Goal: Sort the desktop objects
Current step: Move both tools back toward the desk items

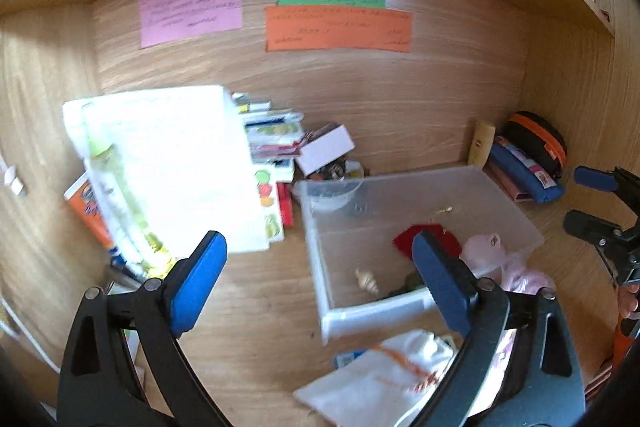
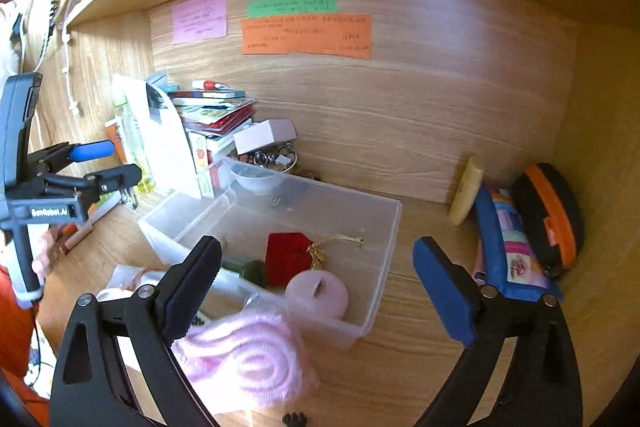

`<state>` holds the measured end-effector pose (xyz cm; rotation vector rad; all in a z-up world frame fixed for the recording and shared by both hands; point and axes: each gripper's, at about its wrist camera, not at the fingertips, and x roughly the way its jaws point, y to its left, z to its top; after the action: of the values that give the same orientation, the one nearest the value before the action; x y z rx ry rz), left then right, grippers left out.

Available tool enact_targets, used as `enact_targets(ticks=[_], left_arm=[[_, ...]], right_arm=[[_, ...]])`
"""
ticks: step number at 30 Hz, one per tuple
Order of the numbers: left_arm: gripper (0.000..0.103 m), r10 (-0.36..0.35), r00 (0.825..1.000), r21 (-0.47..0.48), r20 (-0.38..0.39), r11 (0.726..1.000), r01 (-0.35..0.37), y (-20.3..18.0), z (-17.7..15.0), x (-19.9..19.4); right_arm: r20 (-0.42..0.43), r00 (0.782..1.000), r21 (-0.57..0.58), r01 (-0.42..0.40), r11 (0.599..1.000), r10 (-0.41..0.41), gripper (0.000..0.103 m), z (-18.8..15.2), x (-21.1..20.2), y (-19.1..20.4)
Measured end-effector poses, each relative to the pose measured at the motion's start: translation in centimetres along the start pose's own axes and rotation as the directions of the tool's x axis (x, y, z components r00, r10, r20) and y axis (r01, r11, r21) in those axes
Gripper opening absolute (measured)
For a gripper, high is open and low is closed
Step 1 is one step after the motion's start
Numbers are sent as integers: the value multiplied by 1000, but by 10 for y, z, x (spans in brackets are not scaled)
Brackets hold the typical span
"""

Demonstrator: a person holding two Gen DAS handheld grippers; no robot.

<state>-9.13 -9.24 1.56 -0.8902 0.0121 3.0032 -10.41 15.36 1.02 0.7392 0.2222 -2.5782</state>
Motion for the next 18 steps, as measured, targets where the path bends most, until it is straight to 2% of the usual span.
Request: enact_targets(ticks=[6,11,18], left_arm=[[95,-18,998,-2,-62,1000,18,5,-27,-12],[95,12,995,35,-98,999,-9,3,-56,-24],[95,-19,989,-23,-147,1000,16,9,-86,-41]], right_arm=[[-15,1000,-14,19,1000,-19,96,-18,-14,6],[-59,997,-7,43,999,-43,96,-36,-17,5],[-122,991,36,58,998,-54,96,-62,-20,-2]])
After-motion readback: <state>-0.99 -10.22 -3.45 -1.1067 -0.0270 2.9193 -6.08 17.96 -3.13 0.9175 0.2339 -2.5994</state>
